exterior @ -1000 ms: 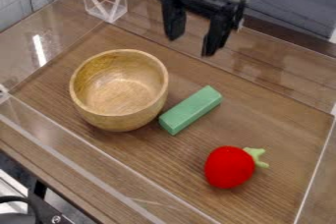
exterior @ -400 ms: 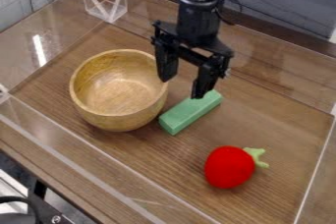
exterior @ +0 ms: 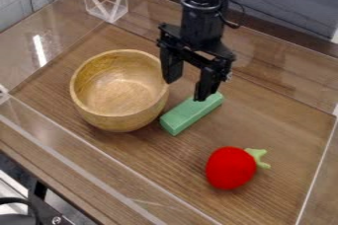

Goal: Put the green block in the brown bowl

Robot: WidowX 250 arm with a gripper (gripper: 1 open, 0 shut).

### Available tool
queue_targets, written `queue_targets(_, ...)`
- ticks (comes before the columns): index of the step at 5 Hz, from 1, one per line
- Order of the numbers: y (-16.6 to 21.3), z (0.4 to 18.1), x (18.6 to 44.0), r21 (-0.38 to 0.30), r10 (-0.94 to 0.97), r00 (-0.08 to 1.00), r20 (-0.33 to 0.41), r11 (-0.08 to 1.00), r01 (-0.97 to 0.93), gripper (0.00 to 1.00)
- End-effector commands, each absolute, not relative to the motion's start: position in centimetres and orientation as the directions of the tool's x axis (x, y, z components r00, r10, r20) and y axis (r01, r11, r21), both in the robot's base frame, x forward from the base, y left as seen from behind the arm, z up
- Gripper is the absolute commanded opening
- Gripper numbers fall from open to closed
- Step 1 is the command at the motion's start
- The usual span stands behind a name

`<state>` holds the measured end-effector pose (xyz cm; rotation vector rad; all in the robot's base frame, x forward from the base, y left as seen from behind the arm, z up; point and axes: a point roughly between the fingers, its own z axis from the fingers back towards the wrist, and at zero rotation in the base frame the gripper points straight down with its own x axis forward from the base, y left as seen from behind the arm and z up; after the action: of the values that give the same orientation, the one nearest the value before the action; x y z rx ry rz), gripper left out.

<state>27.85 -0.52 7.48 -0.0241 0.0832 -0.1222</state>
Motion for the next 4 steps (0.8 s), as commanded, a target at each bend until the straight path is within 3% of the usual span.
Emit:
queue_targets(1,-1.1,8.1,29.3,-0.027,-0.091,0.996,-0.023,0.996,0.091,1.0)
queue_targets(4,-0.6,5.7,28.4,-0.027,-0.043,0.999,0.009,0.999,0.043,1.0)
